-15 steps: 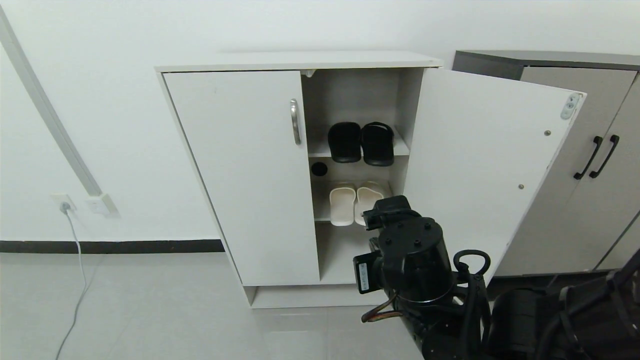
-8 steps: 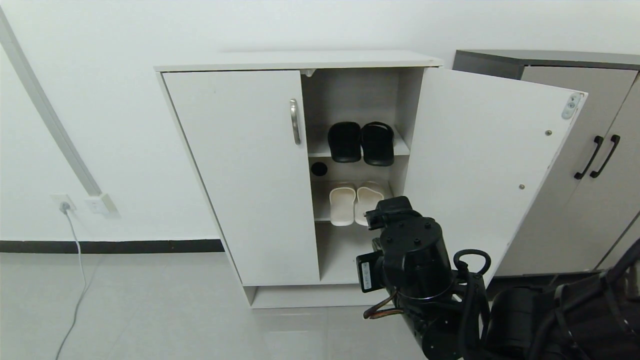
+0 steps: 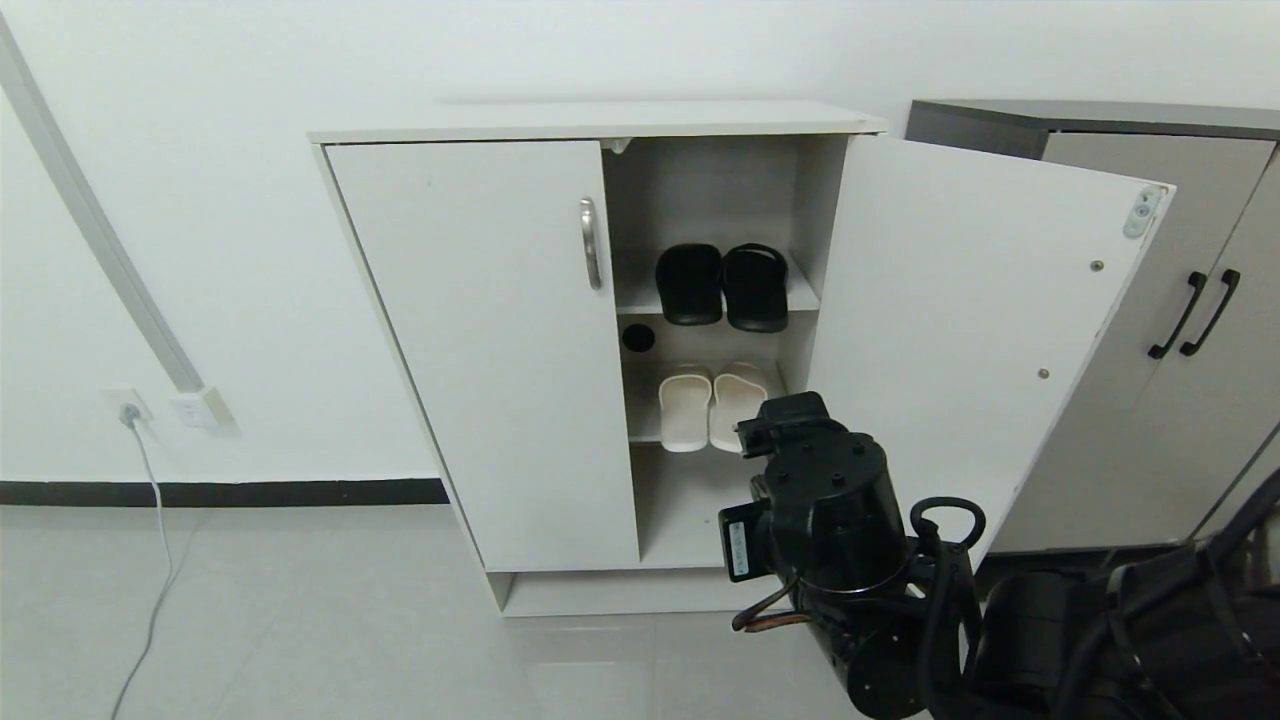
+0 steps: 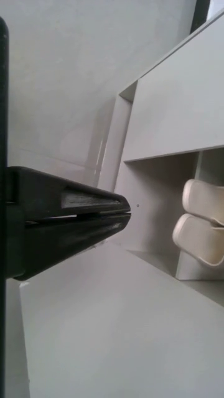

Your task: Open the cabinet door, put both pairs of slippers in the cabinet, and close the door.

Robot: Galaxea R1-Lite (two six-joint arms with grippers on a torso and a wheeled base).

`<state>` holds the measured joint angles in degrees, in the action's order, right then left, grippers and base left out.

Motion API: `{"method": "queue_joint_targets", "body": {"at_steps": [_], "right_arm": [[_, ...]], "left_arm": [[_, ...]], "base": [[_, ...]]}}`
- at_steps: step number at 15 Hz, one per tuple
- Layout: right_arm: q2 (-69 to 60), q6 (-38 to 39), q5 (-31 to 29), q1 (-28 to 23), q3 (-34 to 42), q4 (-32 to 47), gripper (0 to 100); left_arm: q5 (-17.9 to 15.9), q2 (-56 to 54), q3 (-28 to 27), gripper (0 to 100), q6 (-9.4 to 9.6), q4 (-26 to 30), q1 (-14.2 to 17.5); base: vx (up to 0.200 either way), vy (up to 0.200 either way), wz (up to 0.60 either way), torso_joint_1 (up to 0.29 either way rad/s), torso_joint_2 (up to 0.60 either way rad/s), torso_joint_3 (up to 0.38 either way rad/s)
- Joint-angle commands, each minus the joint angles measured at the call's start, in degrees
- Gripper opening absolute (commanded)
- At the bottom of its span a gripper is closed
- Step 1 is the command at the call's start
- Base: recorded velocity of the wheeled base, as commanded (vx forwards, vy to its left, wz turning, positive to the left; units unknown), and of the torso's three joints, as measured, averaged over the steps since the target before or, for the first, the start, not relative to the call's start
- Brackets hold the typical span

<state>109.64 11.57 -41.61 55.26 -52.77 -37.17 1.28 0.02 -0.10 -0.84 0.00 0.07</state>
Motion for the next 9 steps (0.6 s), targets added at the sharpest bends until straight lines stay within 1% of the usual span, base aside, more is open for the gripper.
{"method": "queue_joint_targets", "body": {"at_steps": [1,2,3,5,6,9], "right_arm": [[0.22,-0.06,-0.05,0.02,-0.05,-0.01,0],[0.22,0.03,-0.05,0.02,0.04,-0.01,0],[0.22,0.03,-0.05,0.02,0.04,-0.01,0],[0.22,0.03,-0.05,0.02,0.04,-0.01,0],[0.22,0.03,-0.05,0.02,0.04,-0.01,0],[0.22,-0.06,-0.05,0.02,0.04,-0.01,0]], "left_arm": [[0.04,0.06,0.10,0,-0.04,0.00,0.01],[0.04,0.06,0.10,0,-0.04,0.00,0.01],[0.04,0.06,0.01,0,-0.04,0.00,0.01],[0.04,0.06,0.01,0,0.05,0.00,0.01],[0.04,-0.02,0.01,0,0.05,0.00,0.01],[0.04,0.06,0.01,0,0.05,0.00,0.01]], "base": [[0.000,0.000,0.00,0.000,0.00,0.000],[0.000,0.000,0.00,0.000,0.00,0.000],[0.000,0.000,0.00,0.002,-0.15,-0.159],[0.000,0.000,0.00,0.002,-0.15,-0.300],[0.000,0.000,0.00,0.036,-0.33,-0.369],[0.000,0.000,0.00,0.028,-0.53,-0.364]]}}
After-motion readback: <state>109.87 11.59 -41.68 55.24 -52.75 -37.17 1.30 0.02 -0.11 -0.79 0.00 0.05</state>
